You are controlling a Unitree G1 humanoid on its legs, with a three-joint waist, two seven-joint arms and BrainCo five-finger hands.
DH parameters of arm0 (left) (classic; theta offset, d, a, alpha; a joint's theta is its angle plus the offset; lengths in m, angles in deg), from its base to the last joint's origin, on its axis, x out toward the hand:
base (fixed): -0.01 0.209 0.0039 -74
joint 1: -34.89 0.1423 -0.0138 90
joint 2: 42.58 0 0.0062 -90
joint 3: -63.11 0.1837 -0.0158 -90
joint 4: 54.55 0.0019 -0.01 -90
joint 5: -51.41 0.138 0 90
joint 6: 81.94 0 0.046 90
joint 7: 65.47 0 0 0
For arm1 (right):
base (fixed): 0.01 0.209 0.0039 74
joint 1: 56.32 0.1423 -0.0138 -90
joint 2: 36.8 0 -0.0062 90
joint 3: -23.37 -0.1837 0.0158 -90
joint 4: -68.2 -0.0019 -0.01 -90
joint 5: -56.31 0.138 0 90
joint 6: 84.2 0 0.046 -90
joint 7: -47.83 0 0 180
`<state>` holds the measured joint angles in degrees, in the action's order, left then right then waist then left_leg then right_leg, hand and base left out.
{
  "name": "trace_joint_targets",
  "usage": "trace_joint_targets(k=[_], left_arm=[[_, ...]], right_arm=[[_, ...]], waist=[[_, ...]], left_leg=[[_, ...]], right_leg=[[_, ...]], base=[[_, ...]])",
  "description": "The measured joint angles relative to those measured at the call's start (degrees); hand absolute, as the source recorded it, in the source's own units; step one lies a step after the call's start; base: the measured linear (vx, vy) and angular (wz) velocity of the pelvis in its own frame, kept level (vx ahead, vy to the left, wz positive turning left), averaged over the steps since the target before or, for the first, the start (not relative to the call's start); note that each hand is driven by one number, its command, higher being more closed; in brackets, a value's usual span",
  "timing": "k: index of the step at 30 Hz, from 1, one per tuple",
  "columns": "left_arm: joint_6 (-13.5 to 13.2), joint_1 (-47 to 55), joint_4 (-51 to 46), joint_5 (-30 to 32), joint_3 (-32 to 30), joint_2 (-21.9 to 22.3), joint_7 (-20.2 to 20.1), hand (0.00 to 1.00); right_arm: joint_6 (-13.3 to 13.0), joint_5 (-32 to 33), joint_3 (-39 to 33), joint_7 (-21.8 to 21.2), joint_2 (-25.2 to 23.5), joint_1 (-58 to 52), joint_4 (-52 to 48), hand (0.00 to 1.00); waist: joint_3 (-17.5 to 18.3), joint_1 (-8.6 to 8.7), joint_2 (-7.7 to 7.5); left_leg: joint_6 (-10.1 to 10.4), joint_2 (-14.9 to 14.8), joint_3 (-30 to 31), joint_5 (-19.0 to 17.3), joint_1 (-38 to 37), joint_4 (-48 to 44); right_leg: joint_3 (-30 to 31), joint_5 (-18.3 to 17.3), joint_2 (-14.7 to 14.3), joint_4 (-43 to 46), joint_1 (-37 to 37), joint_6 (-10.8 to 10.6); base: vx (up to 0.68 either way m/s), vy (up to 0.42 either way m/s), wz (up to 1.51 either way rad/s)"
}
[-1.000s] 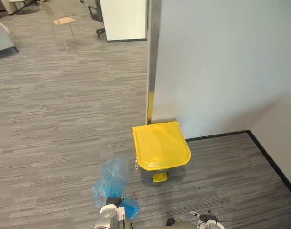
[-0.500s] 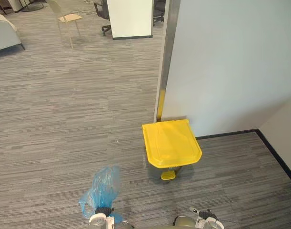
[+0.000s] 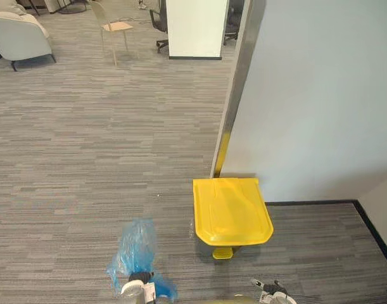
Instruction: Gather rubbish on tea table into small bin, then transfer packed bag to large trash can.
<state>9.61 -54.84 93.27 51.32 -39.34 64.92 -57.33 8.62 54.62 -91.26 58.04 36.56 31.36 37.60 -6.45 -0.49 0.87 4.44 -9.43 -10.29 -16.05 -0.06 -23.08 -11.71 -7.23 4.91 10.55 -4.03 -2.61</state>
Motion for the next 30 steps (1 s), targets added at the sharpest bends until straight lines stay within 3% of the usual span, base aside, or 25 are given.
trace_joint_targets(k=[2,6,16,19,22,23,25,26,28,29,30], left_arm=[[0.1,0.06,0.13,0.01,0.43,0.78,0.06,1.0],[0.04,-0.15,0.32,0.03,0.59,-0.24,0.01,1.0],[0.04,-0.01,1.35,0.03,-0.12,-0.15,-0.07,1.0],[0.07,-0.48,1.38,0.02,-0.12,0.05,-0.05,1.0],[0.1,-2.58,1.84,0.07,-1.74,0.14,0.08,1.0],[0.08,-3.1,2.51,0.16,-1.48,-0.03,0.17,1.0],[0.01,-3.51,2.73,0.38,-1.05,-0.16,0.2,1.0],[0.0,-3.95,3.08,0.55,-1.07,-0.2,0.22,1.0],[-0.15,-4.37,2.99,0.69,-1.11,-0.26,0.33,1.0],[-0.24,-4.55,2.98,1.01,-1.1,-0.27,0.36,1.0],[-0.68,-5.25,3.12,1.05,-1.08,0.2,0.35,1.0]], right_arm=[[0.45,0.05,0.52,0.22,0.42,0.33,-0.01,0.0],[0.24,0.05,1.19,0.03,-0.81,-0.08,0.02,0.0],[-0.06,-0.15,3.13,-0.07,-0.48,0.09,0.07,0.0],[-0.05,-0.26,5.47,-0.12,0.52,0.85,0.09,0.0],[-0.47,-0.03,5.09,-0.26,0.64,2.83,-0.71,0.0],[-0.46,-0.06,5.21,-0.32,0.53,3.2,-1.49,0.0],[-0.48,-0.05,5.12,-0.32,0.45,2.95,-1.86,0.0],[-0.48,-0.05,5.02,-0.29,0.3,3.55,-2.29,0.0],[-0.5,-0.02,4.08,-0.19,0.17,3.74,-2.34,0.0],[-0.48,-0.15,2.71,-0.1,-0.2,3.55,-2.37,0.0],[-0.33,-0.15,0.62,-0.08,-0.41,3.69,-2.24,0.0]], waist=[[0.11,-0.02,-0.17],[0.58,-0.03,-1.67],[0.47,-0.19,-1.35],[-0.59,-0.22,-1.19],[-3.83,-0.32,-1.63],[-4.09,-0.26,-1.91],[-4.52,-0.43,-2.44],[-4.84,-0.51,-2.8],[-5.69,-0.48,-3.59],[-6.01,-0.36,-4.28],[-7.06,-0.76,-4.23]], left_leg=[[-0.3,1.63,-1.57,0.17,-3.1,5.02],[-0.79,3.07,-4.87,0.46,-4.59,7.18],[-0.85,3.05,-8.34,0.73,-7.93,9.09],[-0.92,2.94,-9.0,0.65,-8.28,8.97],[-3.24,3.64,-7.64,-1.43,-10.58,8.77],[-3.9,3.24,-7.33,-2.47,-11.3,7.59],[-4.02,3.07,-6.73,-3.63,-11.44,6.24],[-3.67,2.82,-6.35,-4.71,-11.36,4.6],[-2.25,2.43,-5.19,-7.81,-11.3,-0.03],[-1.15,2.58,-3.44,-9.84,-11.45,-2.58],[0.37,2.04,-1.9,-11.77,-11.92,-4.77]], right_leg=[[2.44,0.68,0.49,-1.2,0.2,-1.59],[5.5,2.68,1.27,-4.12,0.04,-2.7],[9.1,3.39,0.33,-4.42,0.09,-2.27],[9.16,1.86,0.46,3.6,3.82,-1.46],[7.34,-0.44,2.91,24.98,14.69,-3.27],[6.03,-1.32,3.12,22.91,16.71,-2.31],[4.82,0.52,3.08,16.94,19.69,-1.29],[4.15,2.15,2.97,11.65,21.15,-1.39],[3.07,2.0,3.04,7.73,22.24,-1.34],[3.37,0.36,3.05,8.08,20.83,-1.96],[3.39,0.74,2.7,9.3,19.9,-4.2]], base=[[0.07,0.11,-0.33],[-0.01,0.117,-0.41],[0.0,0.012,-0.21],[-0.08,-0.022,-0.2],[-0.13,-0.03,-0.07],[0.0,0.0,0.0],[0.01,-0.02,0.15],[0.06,-0.077,0.26],[0.16,-0.148,0.42],[0.28,-0.232,0.53],[0.35,-0.244,0.45]])
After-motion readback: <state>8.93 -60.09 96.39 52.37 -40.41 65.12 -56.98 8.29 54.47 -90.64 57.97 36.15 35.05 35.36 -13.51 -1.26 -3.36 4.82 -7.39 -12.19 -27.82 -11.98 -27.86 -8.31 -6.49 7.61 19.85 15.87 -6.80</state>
